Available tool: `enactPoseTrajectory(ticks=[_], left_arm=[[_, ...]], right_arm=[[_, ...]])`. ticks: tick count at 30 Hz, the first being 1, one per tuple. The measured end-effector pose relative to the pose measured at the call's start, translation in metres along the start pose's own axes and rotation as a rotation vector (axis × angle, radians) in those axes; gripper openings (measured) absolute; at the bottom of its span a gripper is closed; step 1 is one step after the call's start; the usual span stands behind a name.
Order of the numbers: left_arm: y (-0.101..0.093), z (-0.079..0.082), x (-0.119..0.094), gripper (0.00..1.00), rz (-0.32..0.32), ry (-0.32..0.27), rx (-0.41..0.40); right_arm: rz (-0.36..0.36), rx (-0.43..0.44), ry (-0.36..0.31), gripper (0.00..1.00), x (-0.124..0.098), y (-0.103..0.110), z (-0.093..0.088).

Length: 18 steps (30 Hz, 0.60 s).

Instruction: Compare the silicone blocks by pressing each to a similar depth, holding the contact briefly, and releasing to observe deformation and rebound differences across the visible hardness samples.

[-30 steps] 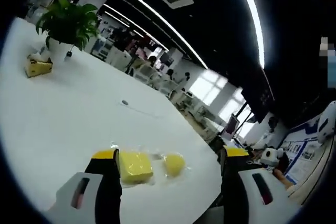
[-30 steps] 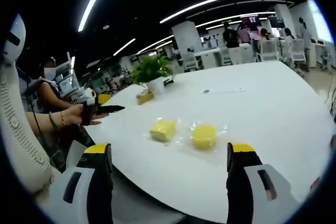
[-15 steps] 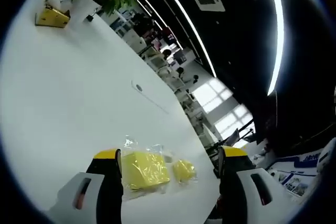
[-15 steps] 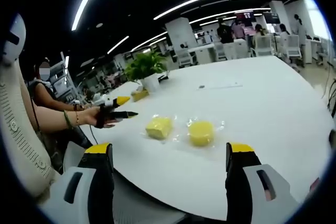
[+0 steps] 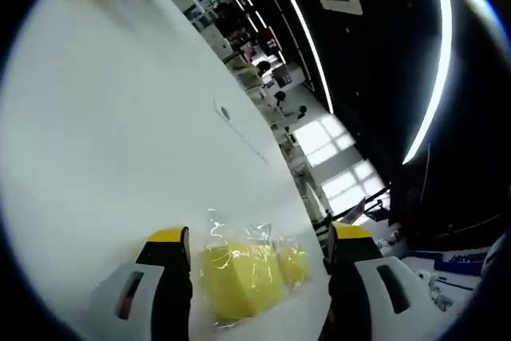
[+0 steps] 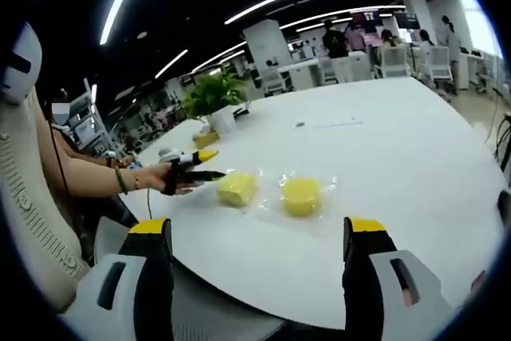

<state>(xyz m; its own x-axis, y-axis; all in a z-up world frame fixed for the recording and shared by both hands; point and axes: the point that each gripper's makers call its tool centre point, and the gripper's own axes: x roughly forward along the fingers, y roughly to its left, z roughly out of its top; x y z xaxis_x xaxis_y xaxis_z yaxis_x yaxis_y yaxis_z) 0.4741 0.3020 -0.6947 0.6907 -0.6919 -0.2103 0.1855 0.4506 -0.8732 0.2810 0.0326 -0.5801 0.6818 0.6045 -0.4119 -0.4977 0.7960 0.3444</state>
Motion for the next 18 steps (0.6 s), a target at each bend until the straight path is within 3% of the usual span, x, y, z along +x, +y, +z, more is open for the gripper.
enactPoseTrajectory(ticks=[4,7,10,14,18], left_arm=[[-0.001,-0.013,0.009,0.65,0.000,0.019,-0.027],[-0.003,-0.021,0.012,0.54,-0.008,0.026,-0.081],[0.003,-0.015,0.014,0.44,-0.015,-0.010,-0.160],[0.018,-0.011,0.014,0.30,0.005,-0.010,-0.158],[0.030,-0.007,0.014,0.23,0.009,-0.024,-0.199]], right_arm=[[-0.019,0.011,0.000,0.82,-0.001,-0.003,-0.002],[-0.031,0.018,0.006,0.82,-0.001,-0.005,-0.004],[-0.038,0.022,0.013,0.82,0.000,-0.006,-0.007],[-0.040,0.023,0.020,0.82,0.003,-0.006,-0.008],[-0.040,0.022,0.025,0.82,0.005,-0.006,-0.007]])
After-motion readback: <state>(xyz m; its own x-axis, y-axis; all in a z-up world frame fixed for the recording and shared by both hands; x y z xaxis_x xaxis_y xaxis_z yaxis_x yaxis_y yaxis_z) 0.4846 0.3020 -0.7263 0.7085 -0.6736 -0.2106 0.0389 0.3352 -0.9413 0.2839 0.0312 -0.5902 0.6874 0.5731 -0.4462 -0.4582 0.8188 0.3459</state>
